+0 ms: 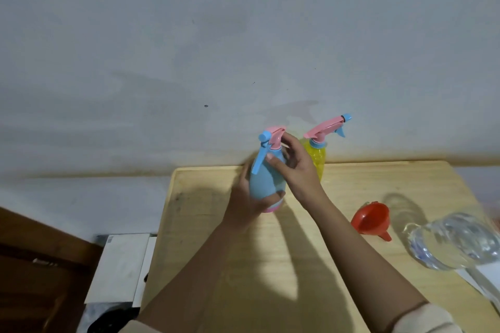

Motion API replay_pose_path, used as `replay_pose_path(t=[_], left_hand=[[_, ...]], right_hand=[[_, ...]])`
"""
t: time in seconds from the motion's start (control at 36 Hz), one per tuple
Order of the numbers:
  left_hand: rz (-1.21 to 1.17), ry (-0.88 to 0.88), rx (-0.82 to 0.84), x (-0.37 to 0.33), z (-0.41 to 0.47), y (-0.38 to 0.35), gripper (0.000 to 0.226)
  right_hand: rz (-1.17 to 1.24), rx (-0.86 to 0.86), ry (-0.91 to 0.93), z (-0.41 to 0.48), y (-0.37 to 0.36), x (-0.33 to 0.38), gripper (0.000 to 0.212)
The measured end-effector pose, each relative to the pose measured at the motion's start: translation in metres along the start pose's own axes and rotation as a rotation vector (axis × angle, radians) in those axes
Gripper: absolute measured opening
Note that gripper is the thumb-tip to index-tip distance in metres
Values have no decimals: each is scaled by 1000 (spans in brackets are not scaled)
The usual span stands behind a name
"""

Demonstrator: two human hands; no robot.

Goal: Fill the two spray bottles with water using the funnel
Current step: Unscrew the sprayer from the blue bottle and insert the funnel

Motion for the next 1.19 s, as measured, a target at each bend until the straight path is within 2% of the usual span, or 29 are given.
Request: replay_pose_path(t=[0.06, 0.11, 0.25, 0.33, 0.39, 0.47, 0.61, 0.67, 0.75, 0.81, 0.92, 1.03, 1.19], left_hand=[[-30, 13, -4, -5, -3, -2, 64], [-71, 28, 4, -10, -6, -4, 66], [-87, -34, -9, -25, -8, -6, 68], [-87, -45, 0, -27, -10, -8, 70], [-82, -40, 6, -26, -10, -9, 70], [-81, -37, 27, -25, -11, -13, 74], [-86, -32, 22, -23, -11, -16, 81], [-74, -20, 21, -19, -11, -16, 85], [-73, -2, 39, -14, -11, -19, 87], [-53, -20, 58, -15, -11, -21, 89], [-83, -14, 77, -16, -14, -24, 93], [-108, -1, 94, -16, -18, -29, 93], [-130, 32, 150, -14, -31, -36, 73]], right_hand=[[15, -160, 27, -1, 13, 1, 40], [52, -277, 11, -3, 25, 1, 38], [116, -273, -44, -19, 29, 1, 14], [151, -247, -90, -25, 25, -5, 15], [60, -256, -30, -25, 24, -1, 19], [44, -364, -3, -25, 30, 4, 21], [165, -515, -71, -30, 42, -5, 21], [145, -497, -71, -32, 42, -4, 15], [31, -448, -26, -33, 38, 0, 26], [-18, -473, -4, -34, 38, 5, 30], [-74, -545, 17, -32, 47, 11, 25], [-96, -490, 19, -32, 48, 14, 24], [-38, -419, 88, -30, 54, 45, 21]])
Point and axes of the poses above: each hand's wrist, its own z-axis towards the middle knuckle, its own y-axis out of the back of the hand, x = y × z, the point moved 10 cm from there along z, towards the middle knuckle, and after that the axes turned 9 degrees about -x, right-handed, at the moved point
